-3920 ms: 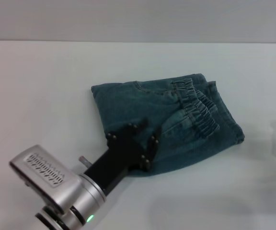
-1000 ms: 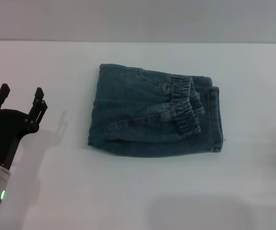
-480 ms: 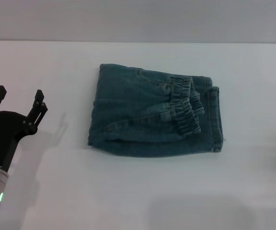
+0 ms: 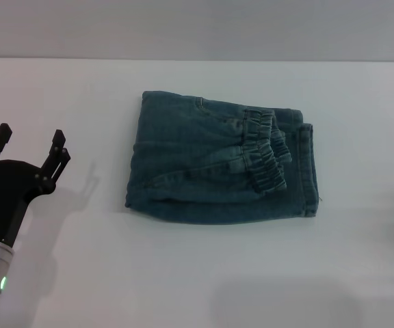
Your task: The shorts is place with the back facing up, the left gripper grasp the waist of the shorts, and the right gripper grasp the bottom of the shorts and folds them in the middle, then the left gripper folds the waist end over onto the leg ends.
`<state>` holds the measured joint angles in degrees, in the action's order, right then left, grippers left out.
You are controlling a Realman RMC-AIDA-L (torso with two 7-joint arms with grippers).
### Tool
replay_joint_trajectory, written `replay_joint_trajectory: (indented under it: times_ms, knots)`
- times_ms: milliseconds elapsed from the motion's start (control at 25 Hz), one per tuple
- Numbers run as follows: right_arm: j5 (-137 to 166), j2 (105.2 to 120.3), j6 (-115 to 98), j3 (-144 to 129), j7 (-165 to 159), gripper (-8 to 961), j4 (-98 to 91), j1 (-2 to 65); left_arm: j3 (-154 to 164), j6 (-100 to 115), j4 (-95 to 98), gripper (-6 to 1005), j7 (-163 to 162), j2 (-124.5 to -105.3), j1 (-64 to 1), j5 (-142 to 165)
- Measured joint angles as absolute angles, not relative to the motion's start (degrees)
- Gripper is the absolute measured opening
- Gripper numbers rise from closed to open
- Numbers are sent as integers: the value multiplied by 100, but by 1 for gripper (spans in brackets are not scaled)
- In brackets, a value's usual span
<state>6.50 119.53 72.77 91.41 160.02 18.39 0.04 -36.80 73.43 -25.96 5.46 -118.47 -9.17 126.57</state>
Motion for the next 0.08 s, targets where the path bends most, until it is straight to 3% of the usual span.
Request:
replay_joint_trajectory:
  times_ms: [80]
  knots:
    - [650, 11953, 7281, 9141, 16003, 676, 1837, 10, -3682, 7344, -2596, 865, 545, -11847, -926, 12642]
